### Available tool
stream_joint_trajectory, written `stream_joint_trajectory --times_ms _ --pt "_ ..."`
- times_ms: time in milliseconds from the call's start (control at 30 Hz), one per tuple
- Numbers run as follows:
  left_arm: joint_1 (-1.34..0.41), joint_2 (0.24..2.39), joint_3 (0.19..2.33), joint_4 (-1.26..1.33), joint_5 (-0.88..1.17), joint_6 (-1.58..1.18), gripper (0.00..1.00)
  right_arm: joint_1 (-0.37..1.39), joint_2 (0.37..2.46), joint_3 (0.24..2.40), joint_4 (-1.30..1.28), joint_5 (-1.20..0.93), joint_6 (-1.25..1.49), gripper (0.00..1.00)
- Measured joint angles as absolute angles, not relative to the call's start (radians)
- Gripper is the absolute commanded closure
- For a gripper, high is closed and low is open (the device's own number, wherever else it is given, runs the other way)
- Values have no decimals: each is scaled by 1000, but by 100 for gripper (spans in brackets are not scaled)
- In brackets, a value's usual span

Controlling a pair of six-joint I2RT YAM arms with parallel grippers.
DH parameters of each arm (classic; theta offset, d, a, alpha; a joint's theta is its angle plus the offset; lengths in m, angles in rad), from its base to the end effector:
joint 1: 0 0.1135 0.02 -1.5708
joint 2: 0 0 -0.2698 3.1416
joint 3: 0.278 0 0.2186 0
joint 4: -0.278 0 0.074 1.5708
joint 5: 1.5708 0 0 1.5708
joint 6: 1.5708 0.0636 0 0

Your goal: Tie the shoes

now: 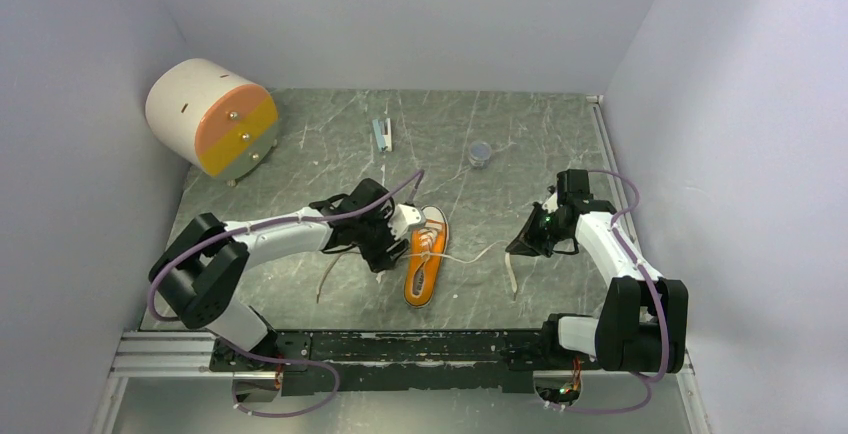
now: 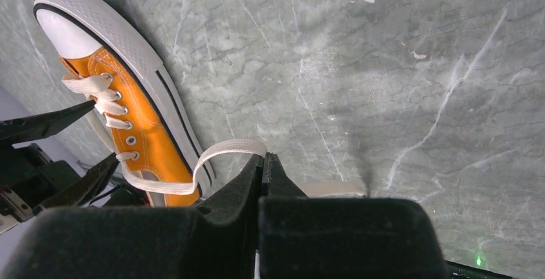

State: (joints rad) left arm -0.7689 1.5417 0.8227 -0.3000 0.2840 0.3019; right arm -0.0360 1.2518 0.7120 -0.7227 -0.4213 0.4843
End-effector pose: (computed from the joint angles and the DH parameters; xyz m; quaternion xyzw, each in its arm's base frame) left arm 0.1893 -0.2079 0.1749 0.5191 0.7995 -0.1949 0.2308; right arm 0.1874 0.0193 0.1873 0.2175 0.9420 0.2348 0.1005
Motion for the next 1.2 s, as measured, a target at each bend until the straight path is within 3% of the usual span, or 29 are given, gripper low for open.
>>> stream_joint_trajectory --times_ms 100,167,200,400,567,767,967,1200 --pt "-769 1555 823 -277 277 298 62 -35 1252 712 -722 -427 484 100" --pt "-769 1560 823 -259 264 284 83 -35 1252 712 -723 -427 484 100" --pt "-769 1557 822 -251 259 269 86 -35 1252 713 -724 -427 484 100" --pt "-775 1447 769 -152 259 126 87 -34 1256 759 -734 -467 458 100" --pt "-789 1323 651 62 261 -61 88 19 1324 839 -645 -667 472 100" --pt "-802 1283 552 262 249 -167 88 196 1468 925 -262 -839 763 100" --pt "-838 1288 501 411 245 -183 88 381 1709 1052 161 -877 1062 100" --pt "-861 1269 423 537 240 -188 88 560 1933 1107 336 -923 1279 100"
